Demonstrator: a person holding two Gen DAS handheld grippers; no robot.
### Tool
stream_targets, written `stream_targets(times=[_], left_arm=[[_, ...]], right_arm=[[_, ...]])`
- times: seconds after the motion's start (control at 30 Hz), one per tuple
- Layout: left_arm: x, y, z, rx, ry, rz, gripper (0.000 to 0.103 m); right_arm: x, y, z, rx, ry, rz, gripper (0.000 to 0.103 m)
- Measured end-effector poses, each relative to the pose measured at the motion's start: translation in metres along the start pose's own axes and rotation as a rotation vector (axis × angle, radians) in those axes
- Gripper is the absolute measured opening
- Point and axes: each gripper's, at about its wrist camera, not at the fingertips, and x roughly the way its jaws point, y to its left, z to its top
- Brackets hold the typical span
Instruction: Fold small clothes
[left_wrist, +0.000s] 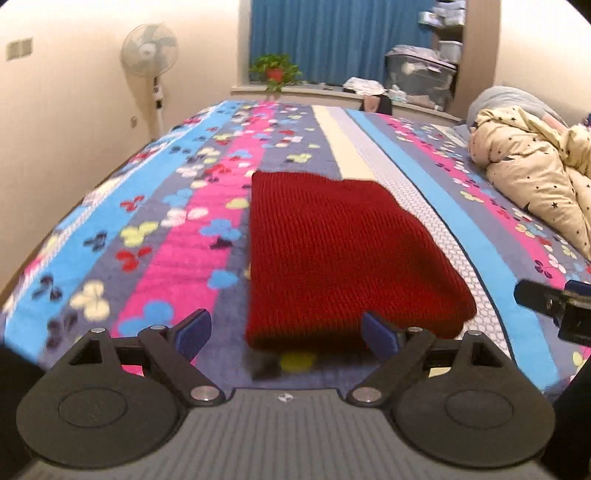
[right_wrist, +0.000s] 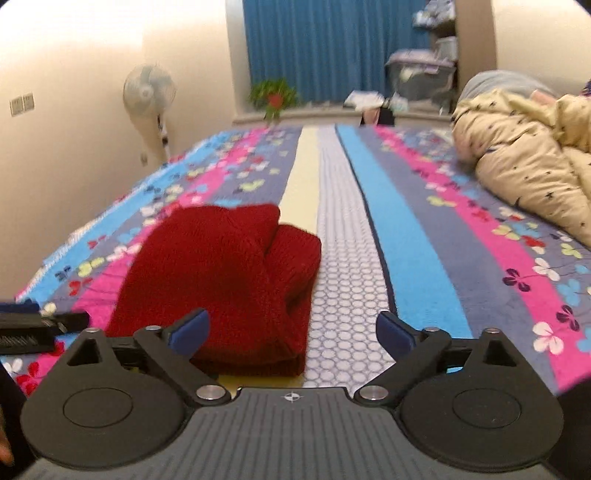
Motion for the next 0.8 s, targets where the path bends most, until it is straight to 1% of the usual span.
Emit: stream_targets(times=[0.03,0.1,0.17,0.2,0.3,0.4,0.63,0.8], left_arm=[[0.002,-0.002,-0.005,-0.006,0.021,-0.012,0.092],[0.010,-0.006,-0.008,0.019,0.052,-0.020,0.092],[0.018,-0.007,-0.008,0.041,0.063,0.010,0.092],[0.020,-0.007,-0.007,0.037,0.064,0.018,0.092],[0.025,-0.002,-0.006,0.005,0.077,0.013,0.092],[0.030,0.000,-0.007,0.003,0.089,0.028,0.092],[0.030,0.000,-0.007,0.018,0.084,0.045,0.092],[0.032,0.000,-0.007,0.021,0.086,0.032,0.092]], right_arm=[[-0.001,0.004,-0.001,-0.009,-0.009,0.007,0.099],[0.004,0.010,-0.003,-0.045,-0.014,0.021,0.099],[0.013,0.013,-0.004,-0.065,0.002,0.011,0.099],[0.018,0.013,-0.005,-0.065,0.019,0.008,0.099],[0.024,0.013,-0.005,-0.039,0.050,0.008,0.099],[0.021,0.014,-0.006,-0.038,0.050,0.016,0.099],[0.023,0.014,-0.007,-0.047,0.054,0.005,0.099],[0.025,0.017,-0.008,-0.049,0.058,0.011,0.099]])
